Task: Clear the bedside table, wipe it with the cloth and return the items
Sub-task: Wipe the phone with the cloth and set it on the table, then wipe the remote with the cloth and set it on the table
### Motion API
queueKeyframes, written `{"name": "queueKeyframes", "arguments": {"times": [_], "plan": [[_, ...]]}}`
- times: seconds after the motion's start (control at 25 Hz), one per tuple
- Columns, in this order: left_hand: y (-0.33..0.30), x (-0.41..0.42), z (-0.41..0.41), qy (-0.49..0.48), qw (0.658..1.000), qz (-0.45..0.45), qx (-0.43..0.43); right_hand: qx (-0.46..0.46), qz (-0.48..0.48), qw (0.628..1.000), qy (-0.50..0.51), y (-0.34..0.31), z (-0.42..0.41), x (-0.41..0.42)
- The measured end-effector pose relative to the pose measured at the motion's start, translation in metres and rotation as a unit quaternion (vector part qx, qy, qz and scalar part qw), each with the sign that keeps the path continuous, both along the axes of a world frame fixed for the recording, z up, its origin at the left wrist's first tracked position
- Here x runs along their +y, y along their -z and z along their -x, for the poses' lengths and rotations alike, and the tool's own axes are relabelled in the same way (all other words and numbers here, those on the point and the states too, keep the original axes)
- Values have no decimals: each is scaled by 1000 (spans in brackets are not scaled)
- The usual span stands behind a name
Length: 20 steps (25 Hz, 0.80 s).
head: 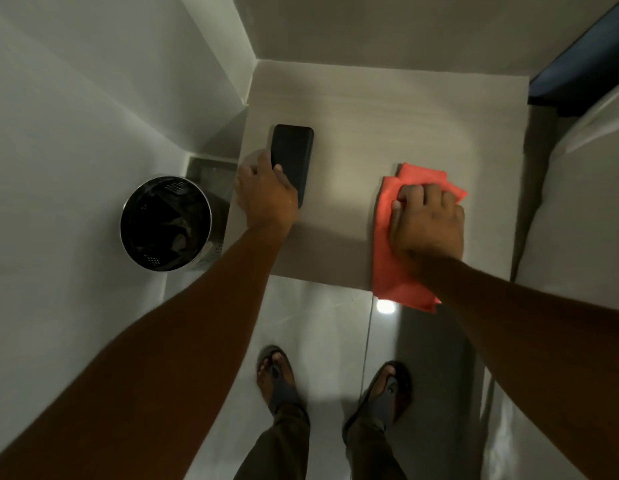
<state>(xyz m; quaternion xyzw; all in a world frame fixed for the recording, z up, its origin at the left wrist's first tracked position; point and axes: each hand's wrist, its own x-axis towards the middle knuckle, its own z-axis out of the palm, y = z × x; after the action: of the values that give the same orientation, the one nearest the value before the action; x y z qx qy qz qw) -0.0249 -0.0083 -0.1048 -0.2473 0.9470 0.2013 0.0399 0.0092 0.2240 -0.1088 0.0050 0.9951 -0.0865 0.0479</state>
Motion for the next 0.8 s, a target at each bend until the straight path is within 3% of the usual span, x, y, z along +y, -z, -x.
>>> {"name": "queueKeyframes", "arguments": {"times": [0.12,0.2,0.24,0.32,0.44,0.56,0.64,0.8], "plan": [[-4,-2,1,-7,999,25,-23,-83,49,995,10,-18,10,2],[-19,11,-13,11,999,38,7,-135,96,986,32,-45,12,7],[-29,33,-24,54,997,21,45,-124,122,983,61,-65,7,19],[-52,83,-59,169,979,-47,105,-11,174,978,111,-105,-16,45],[-98,191,-124,346,908,-192,140,175,184,941,222,-168,-80,118],[-140,301,-166,491,818,-265,138,209,121,903,355,-192,-150,210],[-154,351,-177,548,797,-226,119,192,78,873,442,-191,-185,255],[-157,385,-179,604,784,-42,136,154,75,821,544,-176,-206,284]]}}
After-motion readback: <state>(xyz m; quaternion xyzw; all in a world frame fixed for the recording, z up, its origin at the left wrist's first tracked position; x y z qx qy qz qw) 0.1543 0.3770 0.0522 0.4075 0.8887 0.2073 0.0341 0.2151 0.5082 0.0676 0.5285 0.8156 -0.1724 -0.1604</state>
